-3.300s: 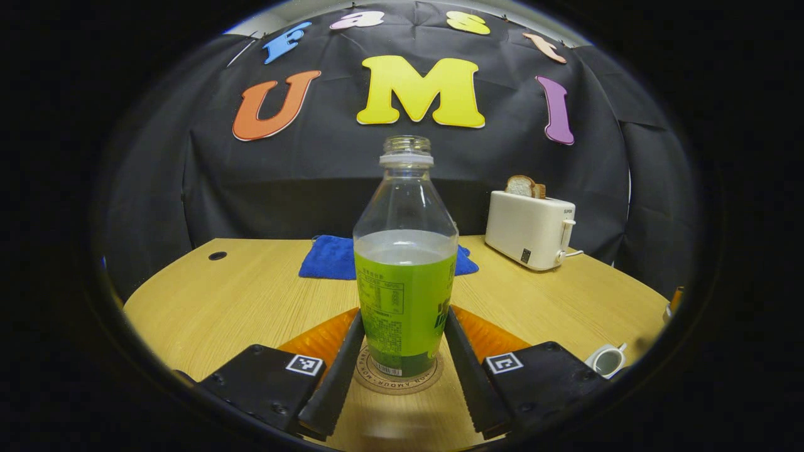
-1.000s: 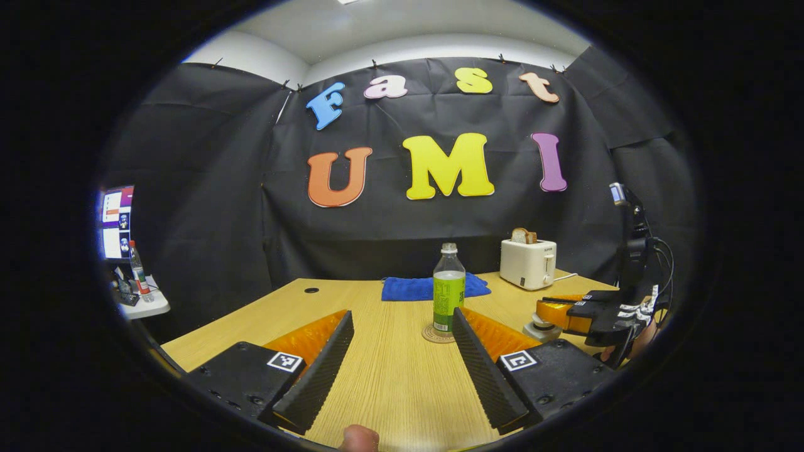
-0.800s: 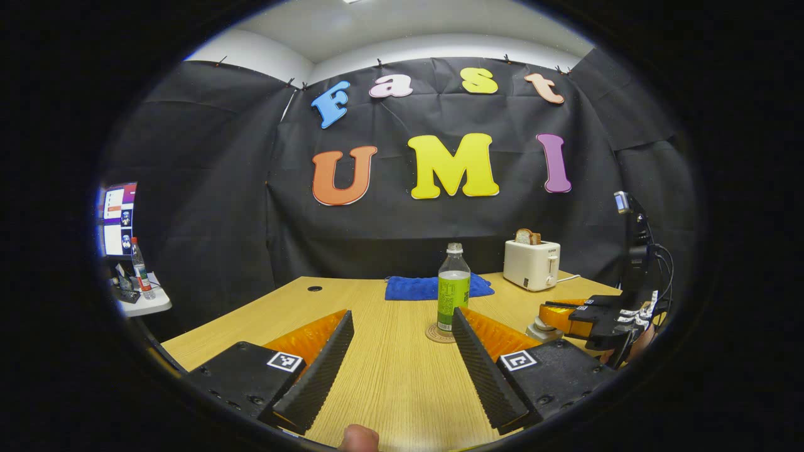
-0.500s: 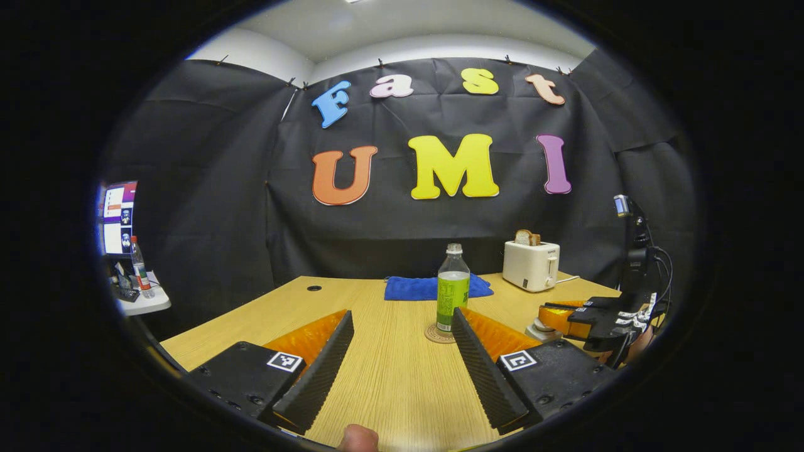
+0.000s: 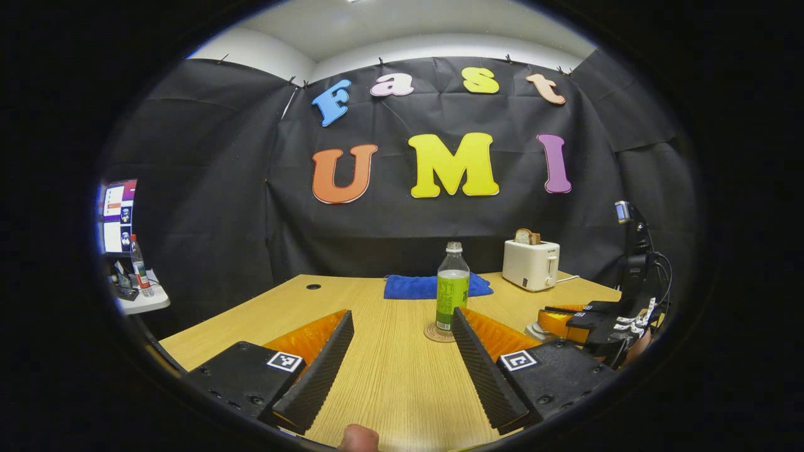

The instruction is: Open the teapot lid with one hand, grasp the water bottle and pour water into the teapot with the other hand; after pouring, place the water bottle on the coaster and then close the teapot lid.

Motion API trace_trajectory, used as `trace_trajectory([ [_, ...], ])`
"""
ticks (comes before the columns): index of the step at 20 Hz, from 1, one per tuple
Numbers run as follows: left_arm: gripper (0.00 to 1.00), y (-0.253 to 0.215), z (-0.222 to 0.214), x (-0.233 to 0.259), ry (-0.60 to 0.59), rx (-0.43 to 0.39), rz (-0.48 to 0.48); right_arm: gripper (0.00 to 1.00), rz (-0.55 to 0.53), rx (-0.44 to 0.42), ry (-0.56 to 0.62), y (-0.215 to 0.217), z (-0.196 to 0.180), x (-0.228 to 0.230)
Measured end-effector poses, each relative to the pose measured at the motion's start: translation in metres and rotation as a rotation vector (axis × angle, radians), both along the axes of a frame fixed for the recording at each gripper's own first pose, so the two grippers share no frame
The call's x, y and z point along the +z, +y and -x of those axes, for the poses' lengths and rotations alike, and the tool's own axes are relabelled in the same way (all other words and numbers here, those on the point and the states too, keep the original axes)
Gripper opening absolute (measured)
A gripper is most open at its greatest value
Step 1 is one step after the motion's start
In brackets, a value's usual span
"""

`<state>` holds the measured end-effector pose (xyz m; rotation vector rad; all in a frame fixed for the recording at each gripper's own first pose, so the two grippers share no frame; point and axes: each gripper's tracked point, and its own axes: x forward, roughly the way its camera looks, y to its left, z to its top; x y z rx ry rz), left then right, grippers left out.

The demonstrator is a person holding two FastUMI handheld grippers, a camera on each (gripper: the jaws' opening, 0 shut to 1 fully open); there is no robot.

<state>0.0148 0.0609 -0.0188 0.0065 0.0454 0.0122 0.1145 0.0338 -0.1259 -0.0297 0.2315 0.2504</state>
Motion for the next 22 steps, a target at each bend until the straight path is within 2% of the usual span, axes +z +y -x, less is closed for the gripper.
trace_trajectory([
  [1, 0.98, -0.001, -0.001, -0.001, 0.002, -0.001, 0.001, 0.19, -0.006, -0.009, -0.015, -0.003, 0.0, 0.005],
  [3, 0.98, -0.004, -0.002, -0.002, 0.005, -0.004, -0.004, 0.37, -0.024, -0.032, -0.051, -0.008, 0.003, 0.019],
  [5, 0.98, -0.011, -0.002, -0.004, 0.009, -0.011, -0.004, 0.58, -0.045, -0.055, -0.078, -0.015, 0.008, 0.031],
  [6, 0.98, -0.016, -0.002, -0.003, 0.009, -0.021, 0.004, 0.82, -0.052, -0.076, -0.097, -0.02, 0.012, 0.039],
  [8, 0.98, -0.027, -0.001, -0.003, 0.01, -0.041, 0.014, 0.98, -0.044, -0.126, -0.143, -0.035, 0.023, 0.055],
  [13, 0.98, -0.052, 0.005, 0.005, 0.0, -0.075, 0.013, 0.97, -0.02, -0.175, -0.209, -0.057, 0.061, 0.095],
  [16, 0.98, -0.063, 0.013, 0.014, -0.014, -0.083, 0.037, 0.98, -0.04, -0.192, -0.23, -0.06, 0.091, 0.113],
  [19, 0.98, -0.067, 0.024, 0.021, -0.033, -0.09, 0.036, 0.98, -0.056, -0.214, -0.22, -0.058, 0.117, 0.112],
  [22, 0.98, -0.058, 0.032, 0.036, -0.068, -0.057, 0.021, 0.98, -0.057, -0.208, -0.245, -0.048, 0.136, 0.119],
])
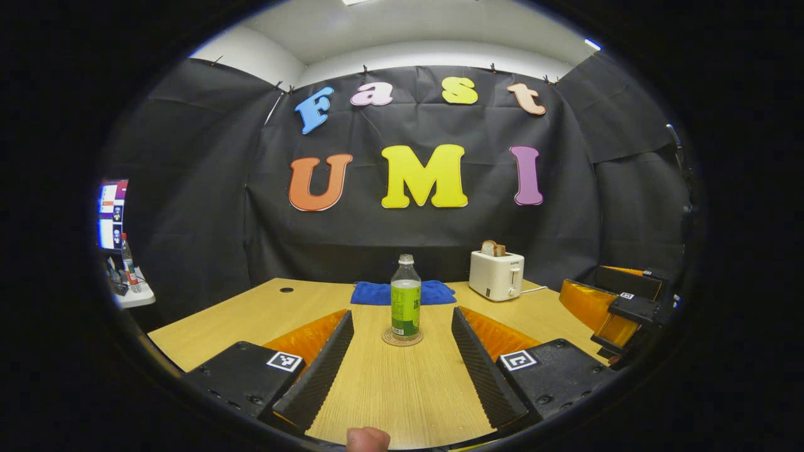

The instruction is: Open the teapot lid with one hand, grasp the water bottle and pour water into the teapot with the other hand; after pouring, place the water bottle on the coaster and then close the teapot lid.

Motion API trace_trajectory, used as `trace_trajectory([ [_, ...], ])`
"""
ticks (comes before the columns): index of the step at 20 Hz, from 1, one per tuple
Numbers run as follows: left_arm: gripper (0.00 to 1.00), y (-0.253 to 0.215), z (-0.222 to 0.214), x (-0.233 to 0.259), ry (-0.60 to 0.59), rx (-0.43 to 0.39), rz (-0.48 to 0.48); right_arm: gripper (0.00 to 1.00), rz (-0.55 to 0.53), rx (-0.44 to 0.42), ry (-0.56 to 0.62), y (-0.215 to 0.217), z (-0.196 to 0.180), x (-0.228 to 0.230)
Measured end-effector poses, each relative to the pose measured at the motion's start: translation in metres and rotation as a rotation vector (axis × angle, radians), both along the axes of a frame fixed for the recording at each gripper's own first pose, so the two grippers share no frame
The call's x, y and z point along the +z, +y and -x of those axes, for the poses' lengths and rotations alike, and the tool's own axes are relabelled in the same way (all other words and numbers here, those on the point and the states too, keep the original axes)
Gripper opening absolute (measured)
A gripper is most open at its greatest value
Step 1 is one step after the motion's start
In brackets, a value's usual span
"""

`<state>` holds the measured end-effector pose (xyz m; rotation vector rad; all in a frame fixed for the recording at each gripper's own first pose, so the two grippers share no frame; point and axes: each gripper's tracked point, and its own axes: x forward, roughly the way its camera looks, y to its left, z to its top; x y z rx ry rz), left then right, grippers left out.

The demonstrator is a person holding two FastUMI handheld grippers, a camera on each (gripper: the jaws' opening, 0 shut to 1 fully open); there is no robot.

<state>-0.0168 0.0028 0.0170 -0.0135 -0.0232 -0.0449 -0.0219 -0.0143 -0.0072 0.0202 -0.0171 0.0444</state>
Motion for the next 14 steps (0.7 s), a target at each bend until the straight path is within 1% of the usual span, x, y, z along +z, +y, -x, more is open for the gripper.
trace_trajectory([
  [2, 0.98, 0.01, 0.004, 0.009, -0.028, 0.031, 0.026, 0.98, 0.018, -0.005, -0.019, 0.006, 0.006, 0.007],
  [3, 0.98, 0.01, 0.006, 0.011, -0.035, 0.032, 0.031, 0.98, 0.026, -0.01, -0.028, 0.008, 0.008, 0.01],
  [4, 0.98, 0.01, 0.008, 0.012, -0.039, 0.024, 0.026, 0.98, 0.034, -0.007, -0.036, 0.013, 0.01, 0.013],
  [8, 0.98, 0.019, 0.007, 0.012, -0.034, 0.051, -0.006, 0.97, 0.025, 0.007, -0.057, 0.031, 0.014, 0.023],
  [10, 0.98, 0.018, 0.007, 0.012, -0.039, 0.053, -0.018, 0.95, 0.022, -0.002, -0.049, 0.032, 0.012, 0.022],
  [13, 0.98, 0.017, 0.008, 0.014, -0.048, 0.057, -0.024, 0.95, 0.02, -0.008, -0.031, 0.034, 0.01, 0.019],
  [14, 0.98, 0.017, 0.008, 0.014, -0.05, 0.057, -0.027, 0.97, 0.023, -0.014, -0.027, 0.033, 0.01, 0.019],
])
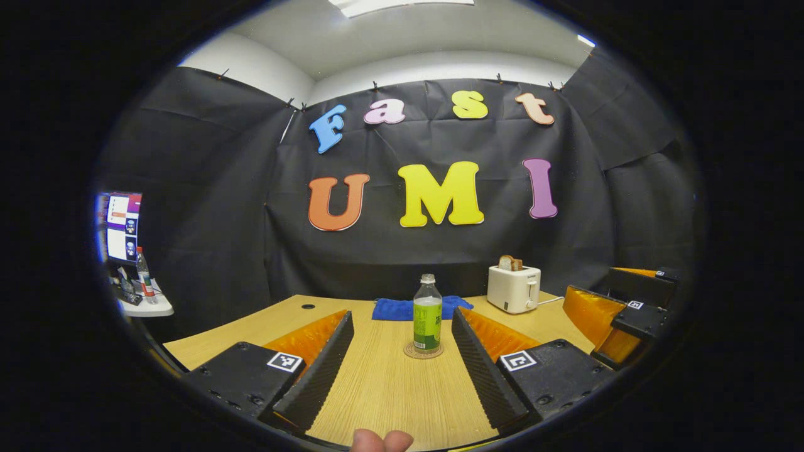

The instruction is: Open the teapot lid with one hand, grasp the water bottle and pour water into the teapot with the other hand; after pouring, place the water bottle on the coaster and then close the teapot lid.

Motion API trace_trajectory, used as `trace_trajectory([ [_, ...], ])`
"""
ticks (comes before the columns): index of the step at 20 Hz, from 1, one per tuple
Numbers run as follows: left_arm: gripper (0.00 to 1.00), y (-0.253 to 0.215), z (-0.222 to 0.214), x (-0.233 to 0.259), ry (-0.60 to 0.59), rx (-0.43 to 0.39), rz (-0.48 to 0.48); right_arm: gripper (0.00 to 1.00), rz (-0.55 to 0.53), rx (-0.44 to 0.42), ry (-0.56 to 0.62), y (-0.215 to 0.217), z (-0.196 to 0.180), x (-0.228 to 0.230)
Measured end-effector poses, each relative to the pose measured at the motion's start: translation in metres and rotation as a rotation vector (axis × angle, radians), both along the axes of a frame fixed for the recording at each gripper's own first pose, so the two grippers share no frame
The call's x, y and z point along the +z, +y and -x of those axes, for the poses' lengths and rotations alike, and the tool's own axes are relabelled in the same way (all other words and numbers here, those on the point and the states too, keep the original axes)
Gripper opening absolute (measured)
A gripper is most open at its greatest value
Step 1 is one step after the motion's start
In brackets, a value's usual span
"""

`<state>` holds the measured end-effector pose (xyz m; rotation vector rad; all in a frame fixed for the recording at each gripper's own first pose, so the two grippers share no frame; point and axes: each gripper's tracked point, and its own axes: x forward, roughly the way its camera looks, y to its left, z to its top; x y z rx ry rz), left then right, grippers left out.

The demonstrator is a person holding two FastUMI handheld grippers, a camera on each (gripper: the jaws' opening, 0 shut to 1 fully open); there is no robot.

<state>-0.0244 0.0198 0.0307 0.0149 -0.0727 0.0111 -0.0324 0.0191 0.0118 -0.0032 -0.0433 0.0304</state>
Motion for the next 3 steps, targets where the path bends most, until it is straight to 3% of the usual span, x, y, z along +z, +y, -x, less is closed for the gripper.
trace_trajectory([
  [3, 0.98, 0.0018, 0.0007, 0.0005, -0.004, 0.015, -0.011, 0.97, -0.001, -0.002, 0.011, -0.0002, -0.0004, -0.0032],
])
